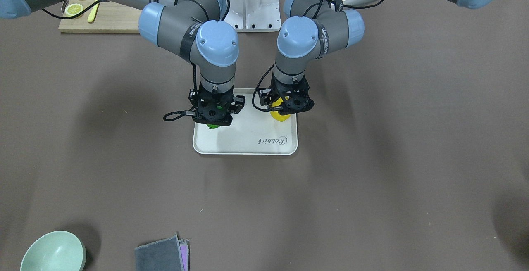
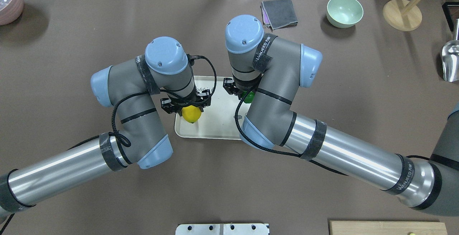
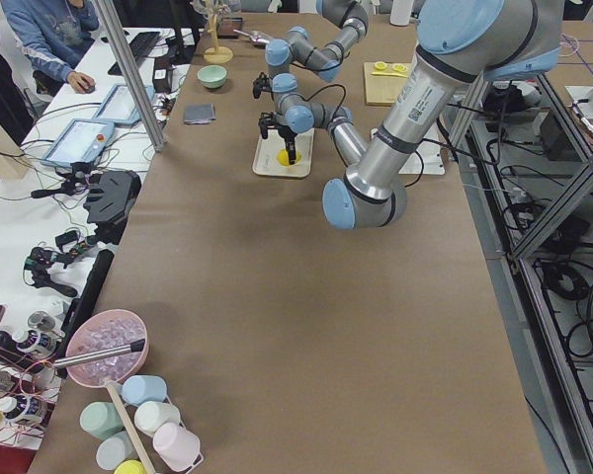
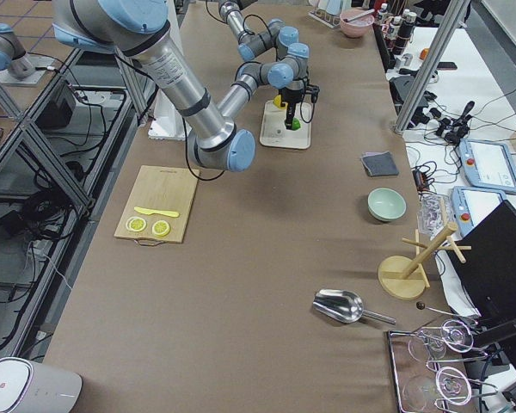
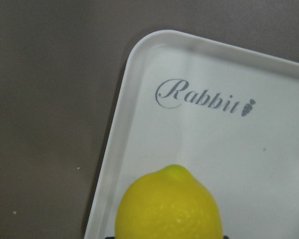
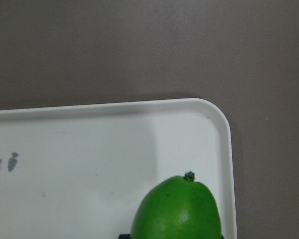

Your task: Place all lemons on tray

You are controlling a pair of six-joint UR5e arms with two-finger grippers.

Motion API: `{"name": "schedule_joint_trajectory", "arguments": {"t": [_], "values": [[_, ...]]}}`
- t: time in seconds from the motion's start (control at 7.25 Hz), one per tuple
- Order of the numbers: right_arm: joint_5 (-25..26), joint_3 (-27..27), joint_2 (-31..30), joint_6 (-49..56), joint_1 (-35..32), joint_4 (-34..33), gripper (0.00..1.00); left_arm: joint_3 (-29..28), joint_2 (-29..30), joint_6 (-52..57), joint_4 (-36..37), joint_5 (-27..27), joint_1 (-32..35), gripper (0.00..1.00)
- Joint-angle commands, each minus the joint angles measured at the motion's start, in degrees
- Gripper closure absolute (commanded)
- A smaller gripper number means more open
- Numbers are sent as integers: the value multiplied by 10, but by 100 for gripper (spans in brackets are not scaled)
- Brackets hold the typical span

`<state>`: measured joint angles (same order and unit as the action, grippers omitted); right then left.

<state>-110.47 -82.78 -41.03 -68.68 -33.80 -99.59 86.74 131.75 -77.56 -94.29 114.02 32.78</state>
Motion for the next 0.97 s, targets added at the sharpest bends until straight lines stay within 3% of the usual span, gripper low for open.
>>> {"name": "schedule_joint_trajectory", "arguments": {"t": [0.0,0.28,0.55,0.69,0.83], "values": [[12,8,-3,-3,11,9,100,-12,-2,0,-15,-11,0,100],[23,8,-7,-6,23,10,100,-16,-8,1,-26,-11,0,100],[25,9,-21,-6,28,28,77,-18,-7,0,-30,-11,0,100],[32,9,-27,-6,31,32,71,-17,-6,0,-29,-11,0,100],[37,9,-29,-6,32,35,56,-16,-6,0,-29,-11,0,100]]}}
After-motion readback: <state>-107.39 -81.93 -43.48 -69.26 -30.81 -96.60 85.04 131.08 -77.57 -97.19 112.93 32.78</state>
